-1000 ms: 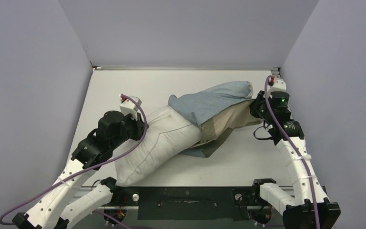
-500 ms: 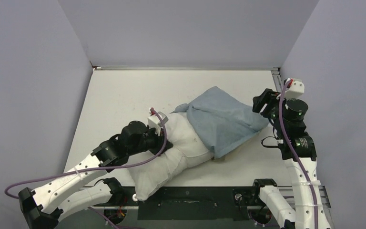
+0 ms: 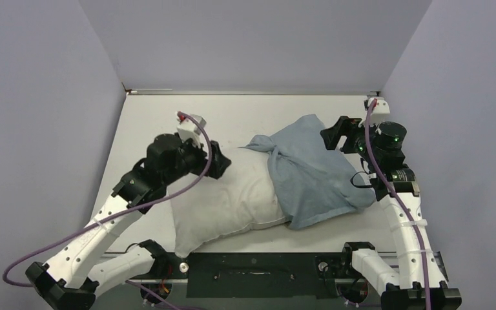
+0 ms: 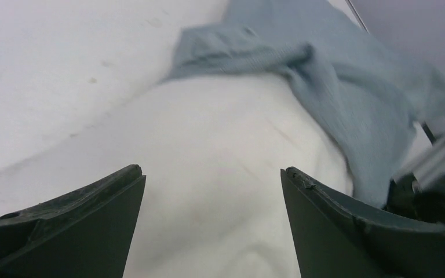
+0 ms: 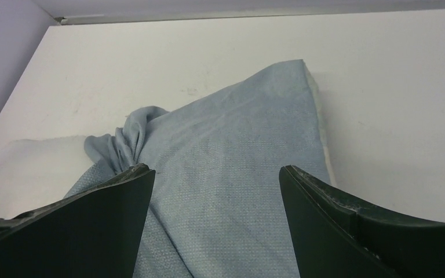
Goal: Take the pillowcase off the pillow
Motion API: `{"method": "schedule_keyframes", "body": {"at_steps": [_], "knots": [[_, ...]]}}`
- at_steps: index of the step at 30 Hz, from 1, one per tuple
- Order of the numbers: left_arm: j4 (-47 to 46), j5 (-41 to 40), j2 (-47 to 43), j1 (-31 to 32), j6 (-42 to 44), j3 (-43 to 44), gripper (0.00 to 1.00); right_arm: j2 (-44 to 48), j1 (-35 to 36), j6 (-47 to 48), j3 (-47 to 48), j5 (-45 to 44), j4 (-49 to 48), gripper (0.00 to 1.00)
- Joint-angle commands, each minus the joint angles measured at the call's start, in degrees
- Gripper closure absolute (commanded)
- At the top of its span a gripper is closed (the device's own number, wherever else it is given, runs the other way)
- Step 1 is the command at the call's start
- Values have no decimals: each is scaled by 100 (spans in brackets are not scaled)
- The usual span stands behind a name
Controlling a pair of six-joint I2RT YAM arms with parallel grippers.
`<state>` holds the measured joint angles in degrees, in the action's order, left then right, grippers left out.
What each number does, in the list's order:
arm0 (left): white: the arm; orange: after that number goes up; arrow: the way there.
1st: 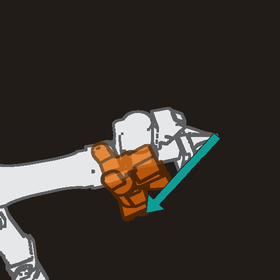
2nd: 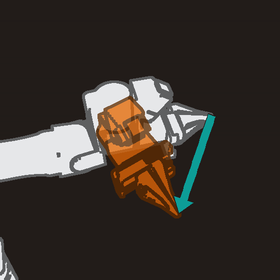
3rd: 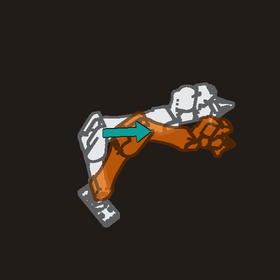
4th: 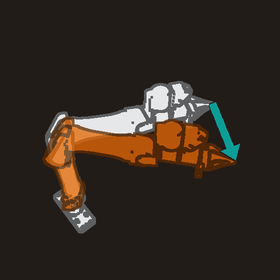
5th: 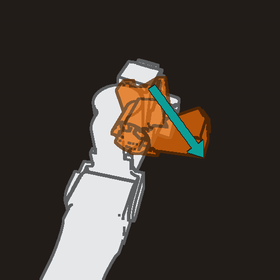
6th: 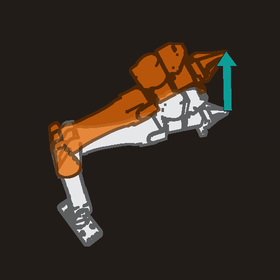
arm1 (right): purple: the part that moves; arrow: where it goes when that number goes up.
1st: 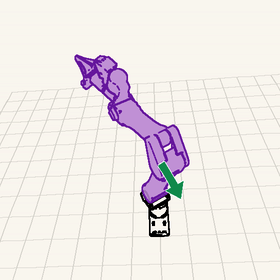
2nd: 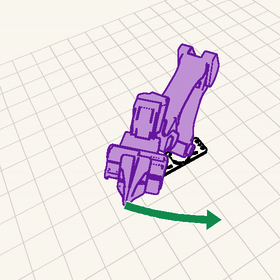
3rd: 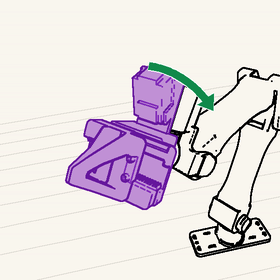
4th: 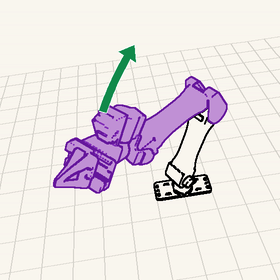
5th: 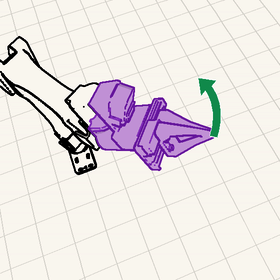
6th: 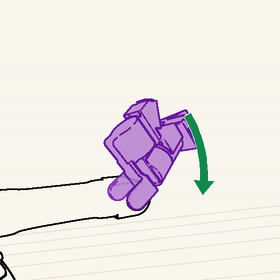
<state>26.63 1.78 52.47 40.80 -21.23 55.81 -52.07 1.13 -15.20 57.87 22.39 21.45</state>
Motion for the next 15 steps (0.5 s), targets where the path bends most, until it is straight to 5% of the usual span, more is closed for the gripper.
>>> {"method": "schedule_keyframes", "body": {"at_steps": [1, 15], "knots": [[336, 308, 765, -1227, 216, 1033, 9, -144, 86, 51, -69, 536, -465, 18], [227, 3615, 4282, -2211, 18, 2312, 8, -593, 1172, 304, -198, 169, -542, 13]]}}
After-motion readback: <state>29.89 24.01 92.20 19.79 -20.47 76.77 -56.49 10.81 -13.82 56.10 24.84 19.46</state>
